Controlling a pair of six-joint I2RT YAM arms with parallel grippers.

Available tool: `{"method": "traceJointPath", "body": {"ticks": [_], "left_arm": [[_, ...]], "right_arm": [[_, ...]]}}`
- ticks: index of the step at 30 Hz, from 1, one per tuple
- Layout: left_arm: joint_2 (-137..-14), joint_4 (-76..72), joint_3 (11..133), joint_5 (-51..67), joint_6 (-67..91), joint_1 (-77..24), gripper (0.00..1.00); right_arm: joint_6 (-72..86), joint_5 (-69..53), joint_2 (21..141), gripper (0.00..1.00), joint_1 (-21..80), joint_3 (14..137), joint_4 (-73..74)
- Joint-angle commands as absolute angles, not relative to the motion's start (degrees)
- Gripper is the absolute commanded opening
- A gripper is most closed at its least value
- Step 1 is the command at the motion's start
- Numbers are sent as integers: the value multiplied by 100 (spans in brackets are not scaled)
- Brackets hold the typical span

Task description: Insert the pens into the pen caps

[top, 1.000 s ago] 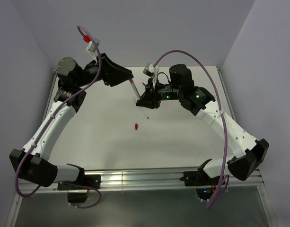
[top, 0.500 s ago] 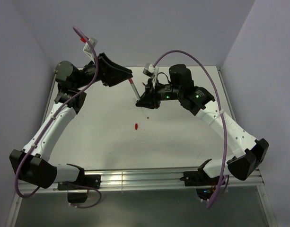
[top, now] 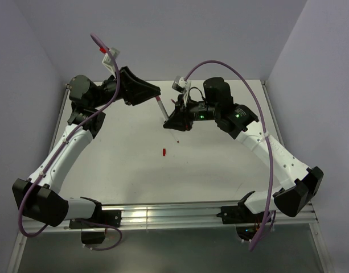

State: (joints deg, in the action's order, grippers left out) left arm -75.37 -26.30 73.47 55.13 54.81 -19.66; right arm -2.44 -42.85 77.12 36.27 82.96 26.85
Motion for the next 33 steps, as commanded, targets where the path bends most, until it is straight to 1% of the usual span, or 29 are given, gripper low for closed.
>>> {"method": "traceJointPath", "body": {"ticks": [1,4,6,7,9,10,11,16,20,24,27,33], "left_arm": [[-7444,-3014,7321,5651,5555,-2004,42],[-7436,-3120,7216,5669,5625,-2013,26],[-7427,-3024,7207,5678,5529,-2013,21],[-7427,-2963,7198,5713,5502,-2021,14],[-7401,-2814,7198,5748,5388,-2030,8],[-7383,-2604,7190,5731,5327,-2048,2],[-7374,-2480,7181,5687,5204,-2065,0],[-7339,-2048,7041,5572,4948,-2171,1],[-7216,-2556,6672,5625,5045,-2302,0],[-7198,-2540,6531,5555,5045,-2390,0],[-7146,-2987,6267,5572,5273,-2426,0],[-7102,-2848,5995,5590,5221,-2628,0]], "right_arm": [[-202,-4377,7638,0,3683,8411,2628],[-167,-4430,7638,0,3683,8437,2628],[-123,-4412,7646,0,3683,8464,2628],[-97,-4403,7655,0,3683,8481,2628],[-79,-4421,7647,0,3683,8525,2628],[-70,-4421,7646,0,3683,8543,2628],[-36,-4403,7664,0,3683,8595,2628],[-9,-4245,7664,0,3683,8718,2628],[202,-4456,7655,0,3683,8754,2619],[272,-4570,7655,0,3683,8815,2602],[308,-4597,7690,0,3683,8886,2593],[343,-4509,7752,0,3674,9026,2602]]}}
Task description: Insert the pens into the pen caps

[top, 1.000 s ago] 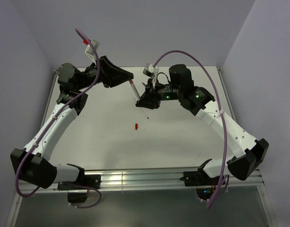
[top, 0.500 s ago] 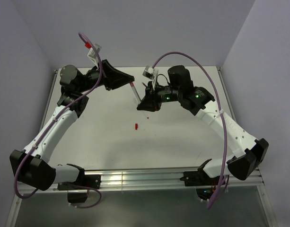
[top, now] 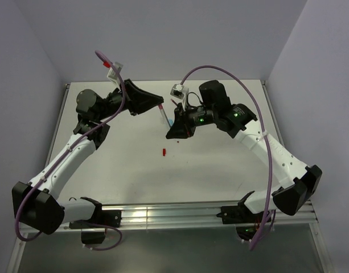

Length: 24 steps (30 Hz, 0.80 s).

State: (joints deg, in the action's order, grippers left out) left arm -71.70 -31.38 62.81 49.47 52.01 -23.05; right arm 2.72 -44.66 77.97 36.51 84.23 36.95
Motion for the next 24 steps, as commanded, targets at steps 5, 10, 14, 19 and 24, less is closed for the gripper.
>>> {"method": "traceJointPath", "body": {"ticks": [5,10,14,19,24], "left_arm": [[-7101,-2760,5880,5590,5150,-2724,0],[-7066,-2610,5687,5599,5098,-2812,0],[-7049,-2584,5529,5599,5106,-2909,0],[-7031,-2557,5353,5581,5159,-2962,0],[-7014,-2725,5054,5564,5396,-3006,0]], "right_arm": [[246,-4387,7839,0,3683,9184,2610],[62,-4149,7840,0,3656,9377,2663],[62,-4061,7901,0,3647,9536,2689],[-141,-4104,7936,0,3630,9720,2733],[-176,-4087,7963,0,3630,9782,2742]]}}
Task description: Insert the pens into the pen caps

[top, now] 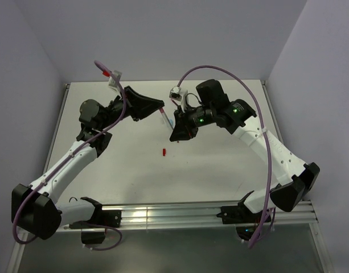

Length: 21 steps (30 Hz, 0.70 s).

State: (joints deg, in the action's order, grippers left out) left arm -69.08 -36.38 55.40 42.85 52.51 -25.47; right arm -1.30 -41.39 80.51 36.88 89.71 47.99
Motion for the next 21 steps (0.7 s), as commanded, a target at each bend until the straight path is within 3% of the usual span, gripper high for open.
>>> {"method": "traceJointPath", "body": {"ticks": [1,14,21], "left_arm": [[-7005,-2794,5019,5546,5440,-3023,0],[-6943,-4648,4149,5221,7293,-3085,0],[-6882,-4438,4236,5089,7084,-3339,0]], "right_arm": [[-176,-4096,7963,0,3630,9791,2742],[-79,-4210,8051,0,3630,9914,2733],[-35,-4280,8130,0,3630,10037,2742]]}}
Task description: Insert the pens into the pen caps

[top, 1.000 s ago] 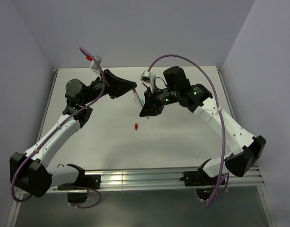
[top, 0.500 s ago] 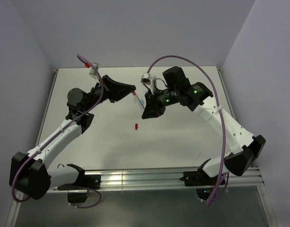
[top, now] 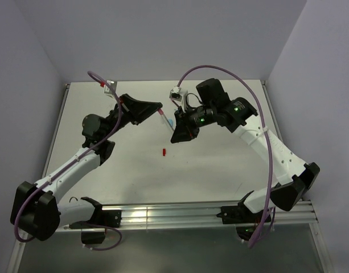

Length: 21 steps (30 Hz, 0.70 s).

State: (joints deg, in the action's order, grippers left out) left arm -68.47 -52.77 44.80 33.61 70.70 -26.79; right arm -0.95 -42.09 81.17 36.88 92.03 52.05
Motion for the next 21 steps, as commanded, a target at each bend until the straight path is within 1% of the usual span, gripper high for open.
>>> {"method": "traceJointPath", "body": {"ticks": [1,6,11,16,21], "left_arm": [[-6873,-4430,4236,5124,7040,-3418,0],[-6812,-4202,4122,5264,6663,-3568,0],[-6706,-3394,4122,5300,6075,-3577,0],[-6662,-2954,4087,5212,5915,-3577,0],[-6776,-3269,4034,5300,6214,-3577,0]], "right_arm": [[-26,-4298,8139,0,3630,10046,2742],[-44,-4324,8156,0,3630,10081,2742],[-97,-4149,8139,0,3630,10063,2751],[-114,-3929,8147,0,3630,10142,2760],[-70,-3543,8112,0,3630,10195,2769]]}}
